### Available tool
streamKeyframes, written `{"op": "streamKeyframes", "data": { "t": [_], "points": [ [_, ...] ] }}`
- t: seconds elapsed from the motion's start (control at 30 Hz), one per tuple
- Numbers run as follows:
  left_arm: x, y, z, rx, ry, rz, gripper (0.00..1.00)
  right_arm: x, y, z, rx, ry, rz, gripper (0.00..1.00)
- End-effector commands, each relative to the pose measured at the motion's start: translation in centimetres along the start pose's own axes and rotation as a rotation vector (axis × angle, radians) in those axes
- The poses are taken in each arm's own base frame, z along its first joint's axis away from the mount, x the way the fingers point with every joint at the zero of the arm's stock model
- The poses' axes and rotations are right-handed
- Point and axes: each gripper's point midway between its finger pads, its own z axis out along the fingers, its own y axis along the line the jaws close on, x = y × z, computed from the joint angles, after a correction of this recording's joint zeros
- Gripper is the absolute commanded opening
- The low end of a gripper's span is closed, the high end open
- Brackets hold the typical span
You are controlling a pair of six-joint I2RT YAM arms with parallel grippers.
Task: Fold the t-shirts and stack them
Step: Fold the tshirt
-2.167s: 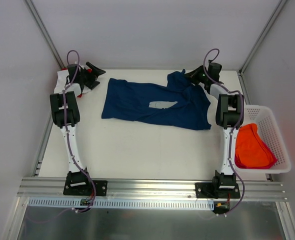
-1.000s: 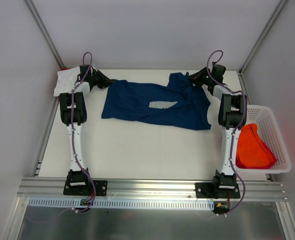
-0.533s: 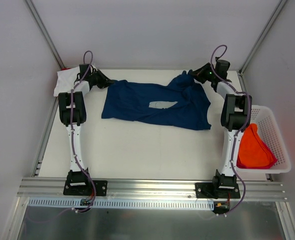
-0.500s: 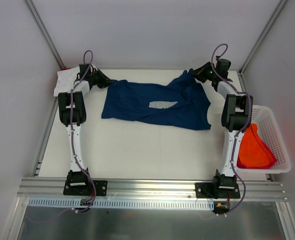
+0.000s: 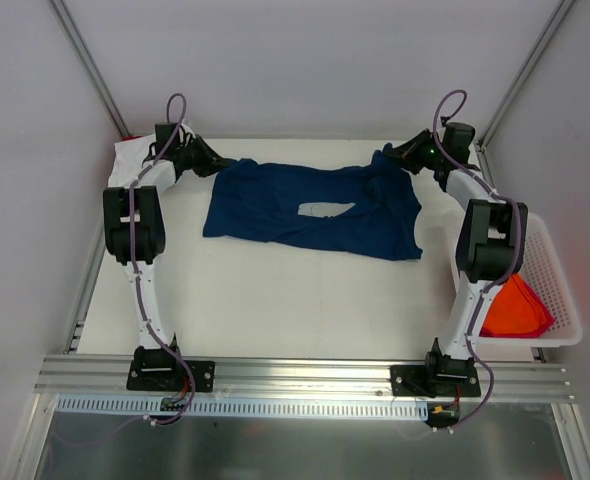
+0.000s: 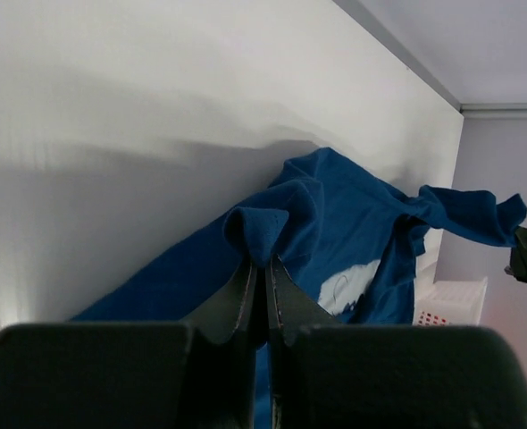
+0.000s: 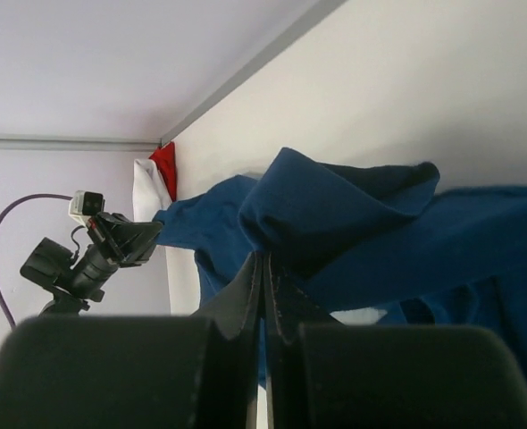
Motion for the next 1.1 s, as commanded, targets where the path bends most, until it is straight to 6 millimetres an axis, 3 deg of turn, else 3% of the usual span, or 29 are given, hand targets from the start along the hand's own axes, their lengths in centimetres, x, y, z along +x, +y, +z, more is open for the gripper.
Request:
{"op": "streamKeyframes", "data": {
  "t": [0.0, 0.33, 0.57, 0.73, 0.97, 1.07],
  "points": [
    [-0.1, -3.9, -3.0, 0.050, -0.032, 0.085, 0.00, -0.1, 4.2, -3.6, -0.066, -0.031, -0.083, 0.00],
    [2.7, -5.1, -6.8, 0.006, -0.061, 0.135, 0.00, 3.2, 5.8, -8.4, -0.062, -0.032, -0.109, 0.00],
    [4.1, -3.8, -8.0, -0.048, -0.075, 0.138, 0.00, 6.0, 5.3, -10.5, -0.050, -0.016, -0.111, 0.00],
    [5.1, -0.9, -8.0, -0.136, -0.082, 0.116, 0.00, 8.2, 4.1, -11.5, -0.030, 0.000, -0.115, 0.00],
    [6.6, 1.4, -7.6, -0.179, -0.049, 0.108, 0.00, 12.2, 0.6, -11.8, 0.005, 0.044, -0.076, 0.00],
    [6.9, 2.1, -7.8, -0.203, -0.052, 0.117, 0.00, 12.9, -0.2, -11.9, 0.015, 0.049, -0.070, 0.00]
  ]
}}
